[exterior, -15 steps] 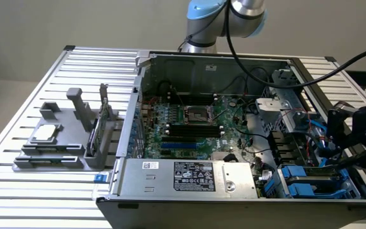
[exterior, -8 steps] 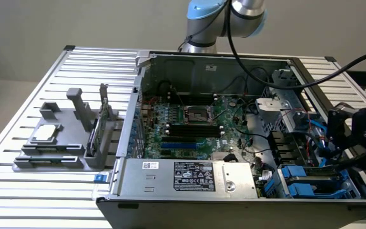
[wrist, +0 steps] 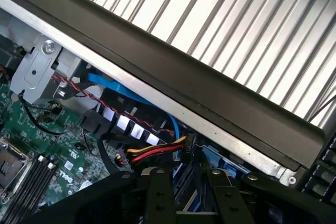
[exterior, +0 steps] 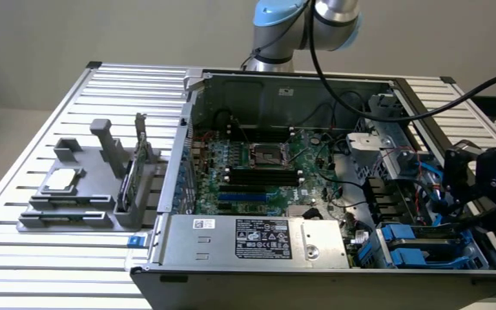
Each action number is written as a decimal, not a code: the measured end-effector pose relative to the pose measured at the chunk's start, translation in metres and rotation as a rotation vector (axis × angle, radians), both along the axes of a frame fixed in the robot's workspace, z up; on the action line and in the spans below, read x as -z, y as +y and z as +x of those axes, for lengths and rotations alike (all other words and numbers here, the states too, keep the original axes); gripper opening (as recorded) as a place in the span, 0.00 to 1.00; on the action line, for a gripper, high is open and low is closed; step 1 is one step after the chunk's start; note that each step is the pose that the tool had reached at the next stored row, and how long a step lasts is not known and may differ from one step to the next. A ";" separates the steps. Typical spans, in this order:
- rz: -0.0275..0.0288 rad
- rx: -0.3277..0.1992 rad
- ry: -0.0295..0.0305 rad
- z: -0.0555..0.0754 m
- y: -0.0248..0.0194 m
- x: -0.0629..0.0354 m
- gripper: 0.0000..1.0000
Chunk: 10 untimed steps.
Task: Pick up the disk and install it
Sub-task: 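Insert the first disk wire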
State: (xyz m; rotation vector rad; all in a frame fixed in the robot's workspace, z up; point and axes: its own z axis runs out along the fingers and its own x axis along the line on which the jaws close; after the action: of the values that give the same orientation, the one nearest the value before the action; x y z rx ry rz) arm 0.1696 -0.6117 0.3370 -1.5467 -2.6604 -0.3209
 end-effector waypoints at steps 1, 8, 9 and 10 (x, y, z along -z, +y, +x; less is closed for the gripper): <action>0.0033 0.004 0.0000 0.000 0.0000 0.0002 0.31; 0.0168 0.031 0.0005 0.000 0.0001 0.0006 0.31; 0.0174 0.036 0.0007 0.000 0.0000 0.0007 0.31; 0.0185 0.040 0.0009 0.000 0.0000 0.0009 0.31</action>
State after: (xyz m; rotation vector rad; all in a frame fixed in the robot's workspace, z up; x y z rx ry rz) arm 0.1697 -0.6117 0.3361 -1.5967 -2.6207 -0.3456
